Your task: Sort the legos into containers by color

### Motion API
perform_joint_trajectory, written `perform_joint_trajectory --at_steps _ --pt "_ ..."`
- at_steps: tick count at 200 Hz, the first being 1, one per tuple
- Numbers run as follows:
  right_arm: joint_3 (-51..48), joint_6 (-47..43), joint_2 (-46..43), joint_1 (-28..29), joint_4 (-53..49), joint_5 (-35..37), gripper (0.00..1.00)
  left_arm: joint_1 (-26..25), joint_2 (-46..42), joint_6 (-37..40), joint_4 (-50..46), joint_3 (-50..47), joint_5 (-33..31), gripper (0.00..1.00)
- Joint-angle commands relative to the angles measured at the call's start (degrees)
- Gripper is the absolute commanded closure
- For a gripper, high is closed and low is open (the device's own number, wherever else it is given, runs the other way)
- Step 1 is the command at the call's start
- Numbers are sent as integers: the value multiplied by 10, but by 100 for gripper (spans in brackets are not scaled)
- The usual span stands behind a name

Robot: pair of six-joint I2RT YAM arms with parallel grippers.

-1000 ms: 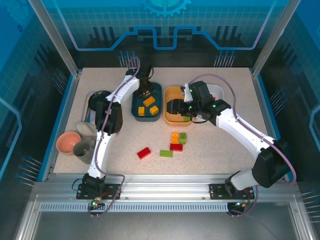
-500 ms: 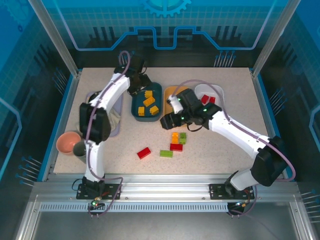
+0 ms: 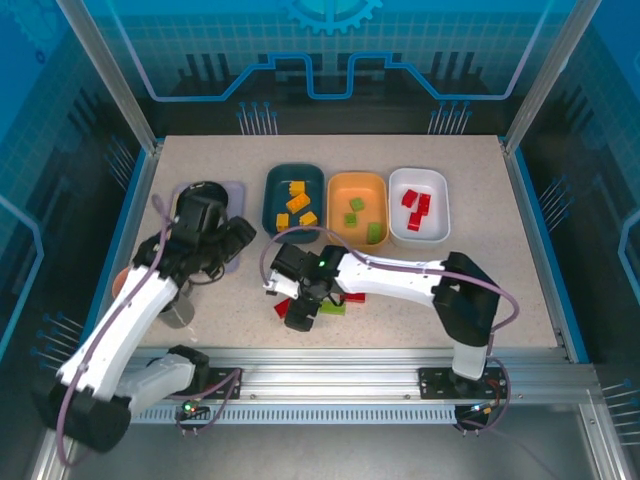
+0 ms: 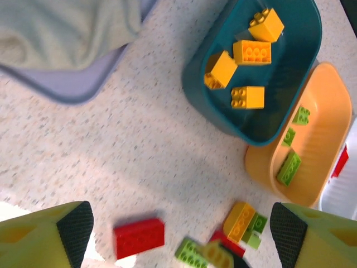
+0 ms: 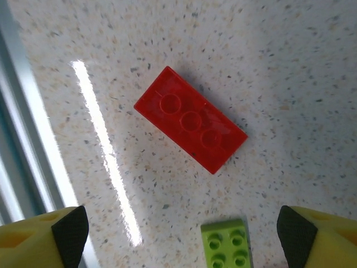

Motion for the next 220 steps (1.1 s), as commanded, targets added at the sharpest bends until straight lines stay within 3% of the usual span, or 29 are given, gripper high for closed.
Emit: perform_joint_trajectory --at_steps 1,30,72,113,146,170,199,220 --pt "35 -18 44 12 -18 50 7 -3 -91 -38 -32 -33 12 12" --pt "70 -17 95 16 -17 84 6 -3 -157 -47 -80 -47 18 12" --pt "145 -3 166 -2 -46 93 8 -3 -183 -54 -96 -46 23 13" --pt "181 13 199 -17 -70 68 27 -3 -187 -45 -107 -36 22 13" --pt "190 40 208 -24 -76 65 49 -3 -186 -45 -102 -39 25 14" --pt "191 55 194 -29 -71 57 62 -3 -183 -39 -91 -44 30 15" --pt "173 97 127 -57 -60 58 67 -3 -173 -26 -56 -55 56 15" --pt "139 150 41 -103 -60 75 68 -6 -146 -8 8 -65 112 16"
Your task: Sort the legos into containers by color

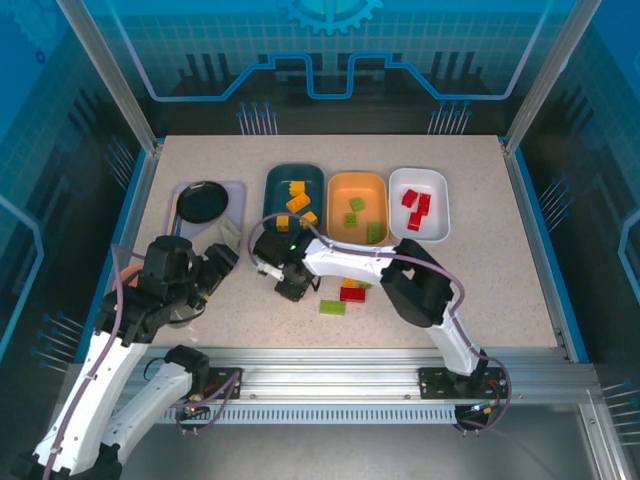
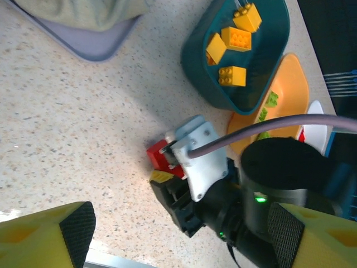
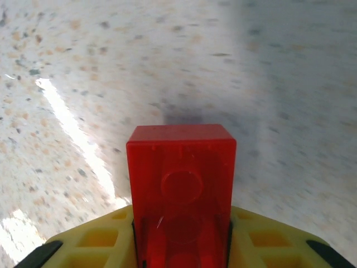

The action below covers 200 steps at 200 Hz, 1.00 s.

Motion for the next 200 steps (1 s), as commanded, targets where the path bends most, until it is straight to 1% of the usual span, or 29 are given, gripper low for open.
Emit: perform_joint_trajectory --at_steps 1,18,34,48,77,101,120,146,167,200 --pt "-24 72 -119 -60 -8 13 68 -6 31 30 75 -18 73 16" --pt "-69 117 -191 -119 -14 22 69 -28 73 46 131 -15 99 16" --pt "-109 150 -245 -193 -29 33 69 -64 124 63 170 2 99 16" --pt "-133 173 -272 -257 -49 43 69 -95 173 73 197 21 97 16" --pt "-153 201 -284 -379 -69 38 69 -136 268 88 252 60 104 16" --pt "-141 213 -242 -444 -78 26 68 -156 332 102 271 102 109 16" --pt "-119 211 -195 -473 -67 1 68 -165 365 104 281 125 113 16" --pt "-76 186 -135 -475 -39 -40 68 -172 389 105 284 139 111 16" --pt "-20 180 -80 -477 -57 -52 66 -175 393 104 282 140 107 16" --pt "43 187 -7 -491 -84 -90 62 -180 393 104 270 142 99 16"
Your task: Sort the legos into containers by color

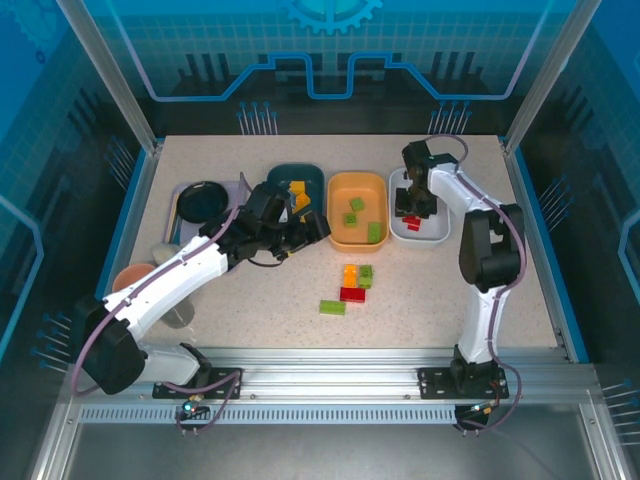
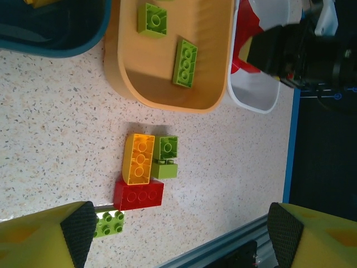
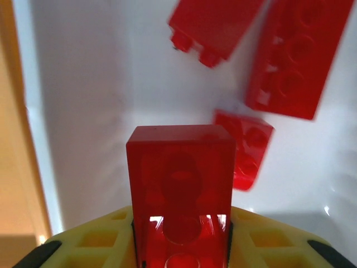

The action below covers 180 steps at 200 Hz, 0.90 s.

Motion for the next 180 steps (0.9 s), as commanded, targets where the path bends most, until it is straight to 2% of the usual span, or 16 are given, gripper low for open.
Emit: perform_joint_trajectory --at_steps 1,17,37,59,111,139,180 --pt "49 0 44 -14 -33 -45 62 -6 3 10 -6 18 1 16" --pt "62 2 58 -15 -38 -52 56 -7 2 11 -14 21 -5 16" --pt "61 7 49 -15 -35 -56 42 -9 2 14 -29 27 -10 16" --pt "58 9 19 -15 -35 -52 35 -12 2 17 -39 29 -15 16" --pt "-5 12 -138 12 -15 -13 39 -29 38 36 -85 53 -30 20" --pt "-123 11 -265 59 32 -2 41 -57 77 58 -96 72 -38 24" --pt "-332 53 -455 118 64 -39 42 -113 179 82 -131 141 -48 30"
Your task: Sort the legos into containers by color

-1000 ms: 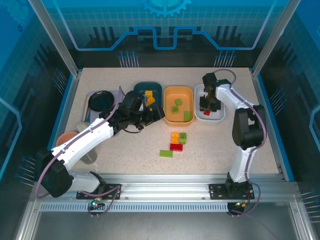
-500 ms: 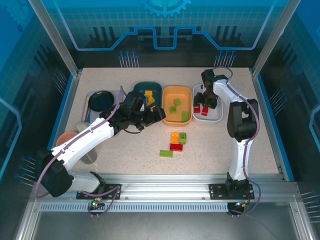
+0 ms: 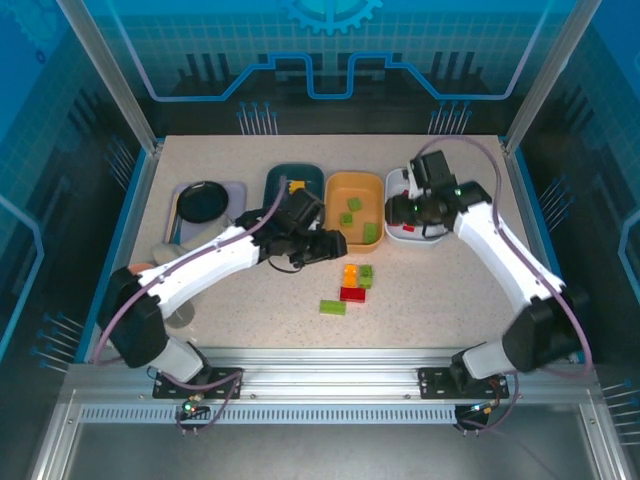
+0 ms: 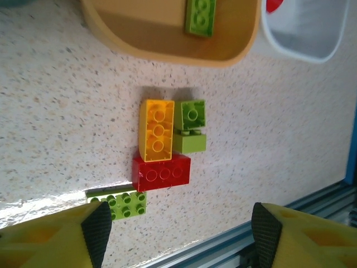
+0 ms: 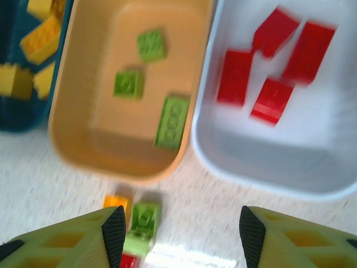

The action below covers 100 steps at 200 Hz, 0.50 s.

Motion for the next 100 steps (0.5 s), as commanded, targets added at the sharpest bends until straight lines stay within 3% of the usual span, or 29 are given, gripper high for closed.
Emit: perform_joint_trajectory --at_steps 1,58,100 --pt "-104 38 -80 22 6 -17 42 -33 55 34 -43 54 -15 31" --pt "-270 126 -314 32 -100 -47 43 -102 235 52 -135 220 -50 35" --pt "-243 151 -312 46 -162 -45 35 -106 321 47 -192 310 -72 35"
